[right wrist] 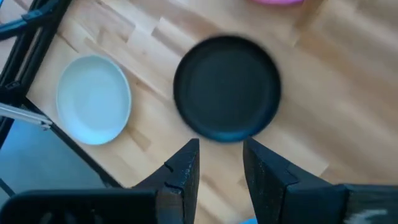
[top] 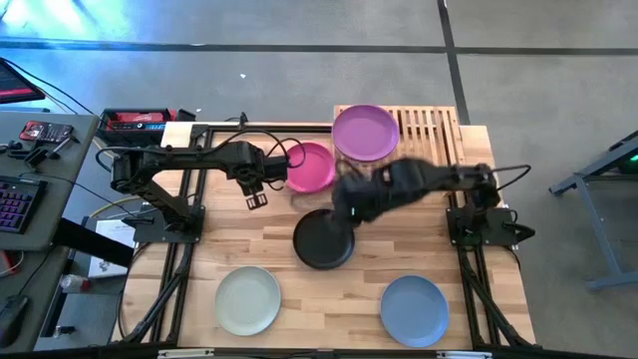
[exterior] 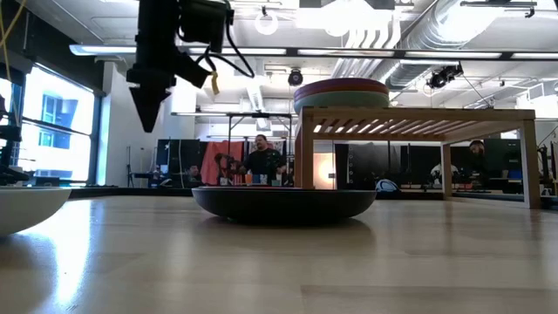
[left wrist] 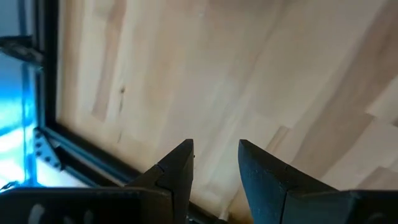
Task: Place and stack plates onto a shelf
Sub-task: Put the bottom right blue plate on the shelf
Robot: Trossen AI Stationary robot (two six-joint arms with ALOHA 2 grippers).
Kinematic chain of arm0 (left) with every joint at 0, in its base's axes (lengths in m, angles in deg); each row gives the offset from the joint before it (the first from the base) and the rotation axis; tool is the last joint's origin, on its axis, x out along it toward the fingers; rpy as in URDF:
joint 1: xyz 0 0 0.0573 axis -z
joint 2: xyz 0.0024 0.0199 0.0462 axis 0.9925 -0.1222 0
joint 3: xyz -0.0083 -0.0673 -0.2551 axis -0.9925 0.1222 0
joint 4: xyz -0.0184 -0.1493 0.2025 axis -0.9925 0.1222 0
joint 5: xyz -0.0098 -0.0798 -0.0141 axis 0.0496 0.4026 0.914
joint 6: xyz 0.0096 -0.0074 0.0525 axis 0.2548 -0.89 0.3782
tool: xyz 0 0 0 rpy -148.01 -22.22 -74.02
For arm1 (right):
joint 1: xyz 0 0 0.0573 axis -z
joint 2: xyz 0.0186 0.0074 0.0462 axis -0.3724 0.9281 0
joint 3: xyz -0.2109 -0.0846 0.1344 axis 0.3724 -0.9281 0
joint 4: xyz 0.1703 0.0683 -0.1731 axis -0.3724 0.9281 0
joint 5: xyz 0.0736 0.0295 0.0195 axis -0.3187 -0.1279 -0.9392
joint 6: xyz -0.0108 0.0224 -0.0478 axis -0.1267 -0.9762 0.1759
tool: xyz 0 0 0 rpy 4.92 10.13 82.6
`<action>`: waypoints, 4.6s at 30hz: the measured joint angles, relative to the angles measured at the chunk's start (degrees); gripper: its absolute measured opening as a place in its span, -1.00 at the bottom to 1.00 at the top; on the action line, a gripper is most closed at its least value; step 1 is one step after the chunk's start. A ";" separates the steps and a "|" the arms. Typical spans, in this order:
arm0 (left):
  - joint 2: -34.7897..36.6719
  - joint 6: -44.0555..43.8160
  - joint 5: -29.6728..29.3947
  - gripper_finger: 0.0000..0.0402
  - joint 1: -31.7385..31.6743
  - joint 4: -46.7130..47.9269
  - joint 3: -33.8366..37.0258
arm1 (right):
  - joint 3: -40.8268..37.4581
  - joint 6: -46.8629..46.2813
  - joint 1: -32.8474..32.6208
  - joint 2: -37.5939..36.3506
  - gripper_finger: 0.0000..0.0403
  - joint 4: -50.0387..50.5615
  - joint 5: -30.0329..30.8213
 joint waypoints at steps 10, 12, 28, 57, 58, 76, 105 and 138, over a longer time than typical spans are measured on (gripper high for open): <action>0.00 3.75 3.73 -0.42 0.00 -2.64 0.00 | -0.02 -19.06 -13.39 8.25 -0.50 0.00 -0.68; 0.00 3.75 3.73 -0.42 0.00 -2.64 0.00 | -0.02 -22.57 -15.08 9.96 -0.50 -0.01 -1.52; 0.02 3.73 3.75 -0.42 -0.02 -2.69 0.00 | -0.02 -41.12 -23.05 20.66 -0.50 0.01 -4.46; 0.04 3.86 3.73 -0.42 -0.02 -5.44 0.00 | -0.02 -53.96 -30.84 31.39 -0.50 0.01 -18.18; 0.04 4.18 3.73 -0.42 -0.02 -5.48 0.00 | -0.02 -54.39 -31.07 31.39 -0.50 0.03 -18.14; 0.04 6.66 3.73 -0.42 -0.02 -7.47 0.00 | -4.98 -48.85 -30.49 31.46 -0.50 -0.13 -20.56; 0.04 8.69 3.73 -0.42 -0.02 -8.22 0.00 | -8.74 -45.02 -28.08 31.59 -0.99 -2.14 -23.33; 0.04 8.71 3.71 -0.42 0.00 -8.22 0.00 | 1.97 -53.86 -26.27 24.55 -1.00 -0.04 -2.69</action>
